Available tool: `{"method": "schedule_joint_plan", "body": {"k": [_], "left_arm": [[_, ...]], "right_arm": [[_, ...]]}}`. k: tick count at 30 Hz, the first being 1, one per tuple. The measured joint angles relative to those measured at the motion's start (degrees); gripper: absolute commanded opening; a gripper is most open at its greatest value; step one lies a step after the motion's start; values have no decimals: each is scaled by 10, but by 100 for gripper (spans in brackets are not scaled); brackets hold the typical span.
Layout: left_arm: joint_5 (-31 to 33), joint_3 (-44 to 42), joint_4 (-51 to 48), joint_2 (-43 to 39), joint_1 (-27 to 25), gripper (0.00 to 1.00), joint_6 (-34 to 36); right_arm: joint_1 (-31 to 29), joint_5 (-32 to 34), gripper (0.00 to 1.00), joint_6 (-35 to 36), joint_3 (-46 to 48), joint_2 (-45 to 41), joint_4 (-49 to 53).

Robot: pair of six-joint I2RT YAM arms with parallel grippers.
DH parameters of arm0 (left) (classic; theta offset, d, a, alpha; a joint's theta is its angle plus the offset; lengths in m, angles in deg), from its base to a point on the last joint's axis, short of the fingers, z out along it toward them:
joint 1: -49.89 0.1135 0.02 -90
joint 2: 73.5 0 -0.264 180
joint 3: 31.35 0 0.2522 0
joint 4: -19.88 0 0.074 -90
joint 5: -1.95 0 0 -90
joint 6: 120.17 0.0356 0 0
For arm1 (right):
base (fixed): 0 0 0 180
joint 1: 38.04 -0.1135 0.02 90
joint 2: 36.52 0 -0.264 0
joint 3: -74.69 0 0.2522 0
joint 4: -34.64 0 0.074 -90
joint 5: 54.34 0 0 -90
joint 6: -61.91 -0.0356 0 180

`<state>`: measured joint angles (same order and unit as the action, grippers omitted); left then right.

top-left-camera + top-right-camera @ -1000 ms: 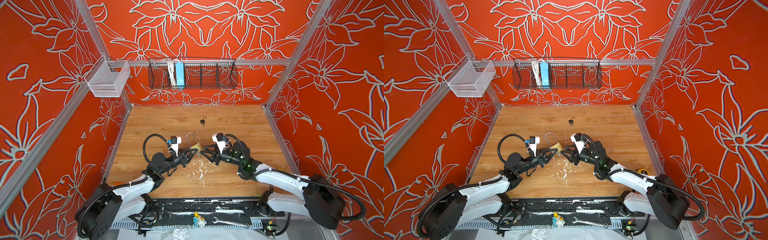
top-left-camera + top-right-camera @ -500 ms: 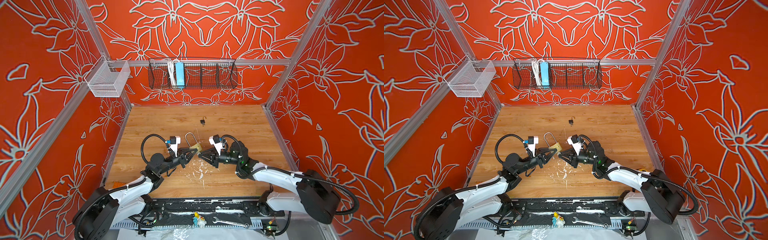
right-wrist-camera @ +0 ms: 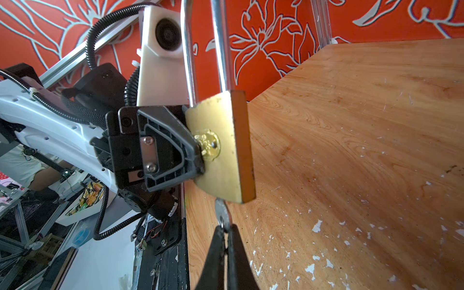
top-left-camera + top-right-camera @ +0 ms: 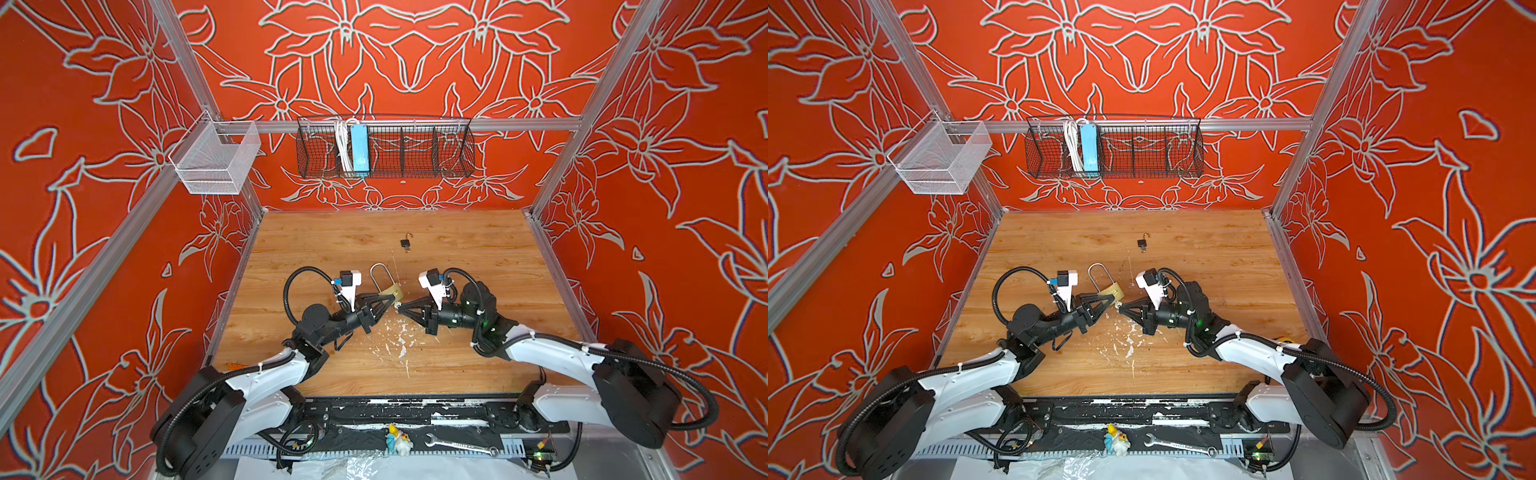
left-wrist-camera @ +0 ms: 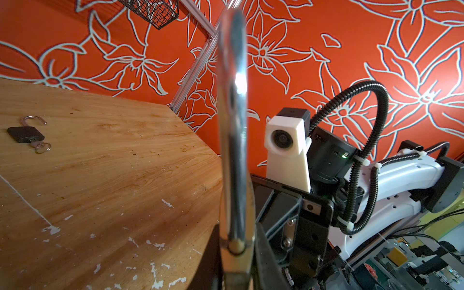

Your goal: Unlock with the key

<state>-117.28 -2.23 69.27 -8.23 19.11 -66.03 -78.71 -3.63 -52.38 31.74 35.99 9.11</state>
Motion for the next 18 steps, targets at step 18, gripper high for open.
{"method": "schedule_joint_plan", "body": {"k": [18], "left_arm": [[-84,100,11,100,-17,0,14]], "right_arm": [[27,69,0,-33,61,-121,13]]}}
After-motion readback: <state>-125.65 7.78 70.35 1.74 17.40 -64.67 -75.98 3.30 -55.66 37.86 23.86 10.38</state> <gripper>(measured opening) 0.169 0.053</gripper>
